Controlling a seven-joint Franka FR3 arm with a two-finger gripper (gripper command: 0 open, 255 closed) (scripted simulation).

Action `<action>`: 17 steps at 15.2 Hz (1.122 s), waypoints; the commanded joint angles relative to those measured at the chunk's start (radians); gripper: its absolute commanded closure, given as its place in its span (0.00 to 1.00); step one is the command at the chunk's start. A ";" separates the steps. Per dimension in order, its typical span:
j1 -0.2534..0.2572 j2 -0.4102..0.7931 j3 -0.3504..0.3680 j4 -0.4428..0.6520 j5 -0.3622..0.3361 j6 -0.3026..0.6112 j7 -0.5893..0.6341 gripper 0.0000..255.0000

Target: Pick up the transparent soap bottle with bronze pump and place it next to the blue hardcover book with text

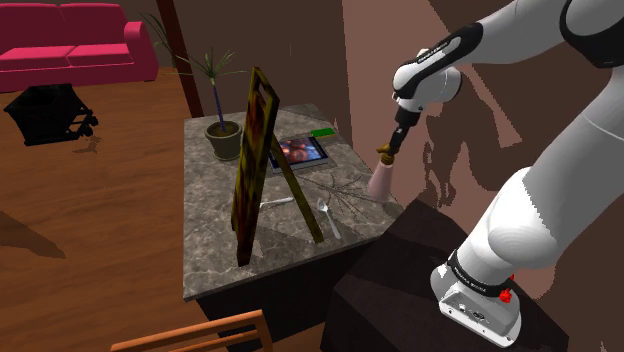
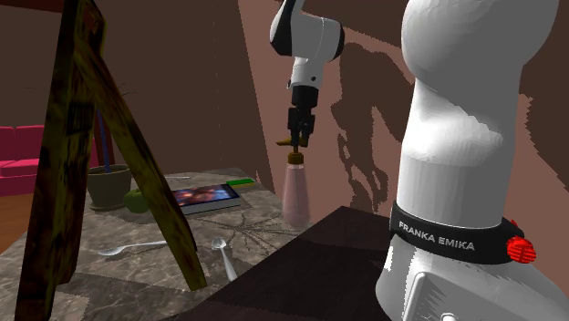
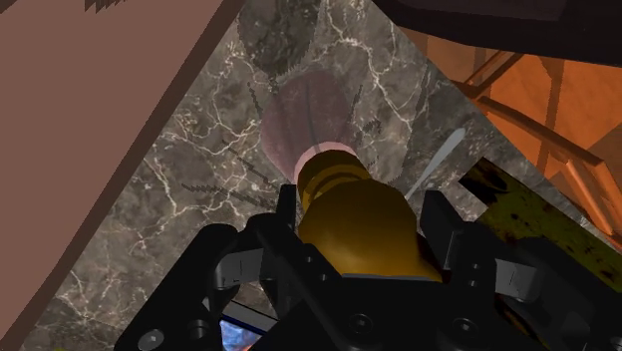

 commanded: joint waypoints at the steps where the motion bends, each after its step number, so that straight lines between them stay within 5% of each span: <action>1: -0.003 -0.028 0.004 0.010 -0.025 -0.031 0.023 1.00; 17: -0.024 -0.171 0.044 0.117 -0.120 -0.253 0.121 1.00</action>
